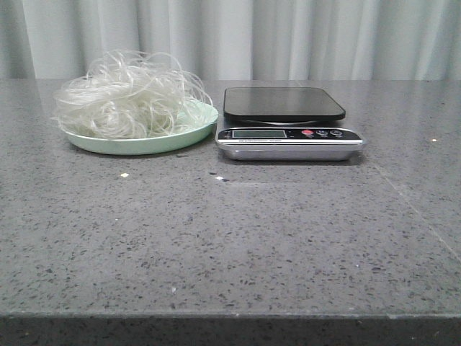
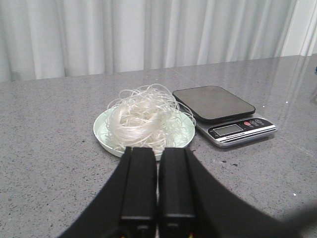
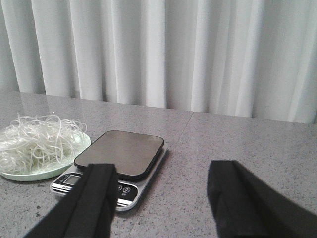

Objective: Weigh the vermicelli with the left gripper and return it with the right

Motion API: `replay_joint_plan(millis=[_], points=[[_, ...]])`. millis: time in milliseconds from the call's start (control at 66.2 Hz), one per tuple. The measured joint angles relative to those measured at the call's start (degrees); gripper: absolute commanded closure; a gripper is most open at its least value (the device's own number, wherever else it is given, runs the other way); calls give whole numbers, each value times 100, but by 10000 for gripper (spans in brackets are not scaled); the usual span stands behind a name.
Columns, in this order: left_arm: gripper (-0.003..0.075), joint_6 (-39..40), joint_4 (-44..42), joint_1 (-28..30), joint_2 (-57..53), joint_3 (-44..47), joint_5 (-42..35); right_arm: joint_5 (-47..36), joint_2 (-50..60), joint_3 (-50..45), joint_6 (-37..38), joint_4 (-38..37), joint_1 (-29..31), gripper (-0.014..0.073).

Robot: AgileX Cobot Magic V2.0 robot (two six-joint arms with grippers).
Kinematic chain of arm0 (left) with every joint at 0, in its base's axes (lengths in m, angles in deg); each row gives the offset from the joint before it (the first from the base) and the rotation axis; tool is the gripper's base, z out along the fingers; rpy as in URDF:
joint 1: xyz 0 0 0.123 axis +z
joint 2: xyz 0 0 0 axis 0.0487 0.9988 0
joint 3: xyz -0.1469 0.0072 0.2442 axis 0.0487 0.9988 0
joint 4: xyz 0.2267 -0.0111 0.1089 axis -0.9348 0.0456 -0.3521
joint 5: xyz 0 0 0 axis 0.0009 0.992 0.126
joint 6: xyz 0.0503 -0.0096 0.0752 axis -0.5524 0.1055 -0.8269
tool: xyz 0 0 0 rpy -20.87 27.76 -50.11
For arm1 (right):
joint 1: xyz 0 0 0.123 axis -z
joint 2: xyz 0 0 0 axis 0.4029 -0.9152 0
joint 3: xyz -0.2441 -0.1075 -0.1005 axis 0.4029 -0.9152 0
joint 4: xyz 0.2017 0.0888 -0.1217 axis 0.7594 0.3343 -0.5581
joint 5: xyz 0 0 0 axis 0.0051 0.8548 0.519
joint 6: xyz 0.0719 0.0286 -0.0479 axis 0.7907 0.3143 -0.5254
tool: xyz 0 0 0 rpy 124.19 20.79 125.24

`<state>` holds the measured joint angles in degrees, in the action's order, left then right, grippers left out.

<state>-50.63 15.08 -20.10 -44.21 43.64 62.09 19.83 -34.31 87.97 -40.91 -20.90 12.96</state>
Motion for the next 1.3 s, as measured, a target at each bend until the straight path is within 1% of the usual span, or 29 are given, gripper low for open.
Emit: replay_joint_plan(millis=[91,106,166,196,981,1102,1163,1223,1253,1298], points=[[594,0,0,0,0,0,0,0,37,-37,0,0,0,453],[594,0,0,0,0,0,0,0,48,-37,0,10,0,471],[594,0,0,0,0,0,0,0,48,-41,-4,16,0,420],[594,0,0,0,0,0,0,0,48,-41,-4,14,0,412],[594,0,-28,13,0,84,-52,54,48,-41,-30,19,0,414],[594,0,-270,307,-53,333,-268,54,48,-41,-30,19,0,414],[594,0,-478,627,-128,496,-470,54,48,-41,-30,19,0,414],[594,0,-691,1066,-298,734,-706,54,48,-41,-30,19,0,414],[594,0,-734,1200,-390,831,-755,54,48,-41,-30,19,0,414],[594,0,-785,1550,-562,990,-820,54,48,-41,-30,19,0,414]])
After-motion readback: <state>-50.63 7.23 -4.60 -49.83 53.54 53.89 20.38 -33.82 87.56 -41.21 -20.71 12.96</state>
